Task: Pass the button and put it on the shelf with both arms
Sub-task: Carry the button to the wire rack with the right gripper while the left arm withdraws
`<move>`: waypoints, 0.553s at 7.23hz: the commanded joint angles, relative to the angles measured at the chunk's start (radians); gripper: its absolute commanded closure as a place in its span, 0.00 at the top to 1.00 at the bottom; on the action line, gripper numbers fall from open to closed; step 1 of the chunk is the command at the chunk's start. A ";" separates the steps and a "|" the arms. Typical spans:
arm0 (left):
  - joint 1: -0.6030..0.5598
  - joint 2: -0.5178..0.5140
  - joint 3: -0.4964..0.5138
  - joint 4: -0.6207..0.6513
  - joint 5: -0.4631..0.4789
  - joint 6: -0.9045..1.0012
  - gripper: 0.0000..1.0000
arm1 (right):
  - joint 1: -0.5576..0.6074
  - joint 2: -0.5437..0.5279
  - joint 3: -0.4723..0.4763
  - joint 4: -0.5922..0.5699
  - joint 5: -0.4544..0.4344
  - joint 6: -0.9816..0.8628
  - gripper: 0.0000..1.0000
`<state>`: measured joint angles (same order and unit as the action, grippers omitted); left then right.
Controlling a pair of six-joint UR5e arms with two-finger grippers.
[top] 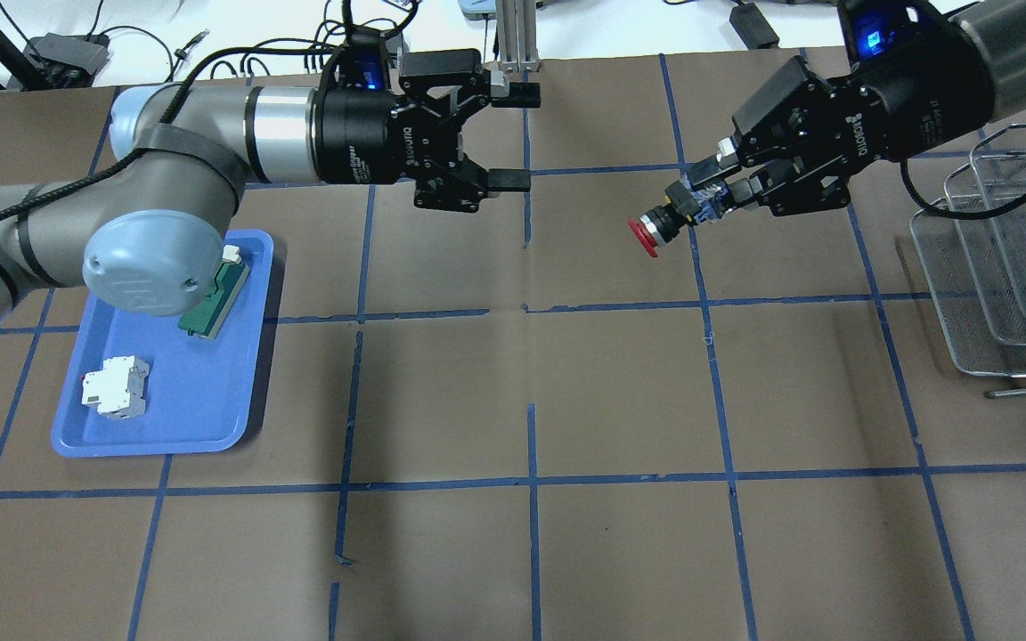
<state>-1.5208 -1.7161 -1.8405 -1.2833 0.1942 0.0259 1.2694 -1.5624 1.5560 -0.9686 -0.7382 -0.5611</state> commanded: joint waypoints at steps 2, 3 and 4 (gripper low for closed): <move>0.120 0.012 0.091 0.012 0.608 -0.014 1.00 | -0.031 -0.054 -0.027 -0.476 -0.649 0.012 0.10; 0.104 0.018 0.172 -0.023 0.866 -0.014 1.00 | -0.045 -0.054 -0.027 -0.583 -0.808 0.012 0.03; 0.102 0.026 0.231 -0.103 1.048 -0.006 1.00 | -0.104 -0.051 -0.025 -0.654 -0.851 0.009 0.00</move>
<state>-1.4160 -1.6989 -1.6851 -1.3166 0.9931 0.0143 1.2146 -1.6145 1.5304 -1.5098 -1.4705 -0.5506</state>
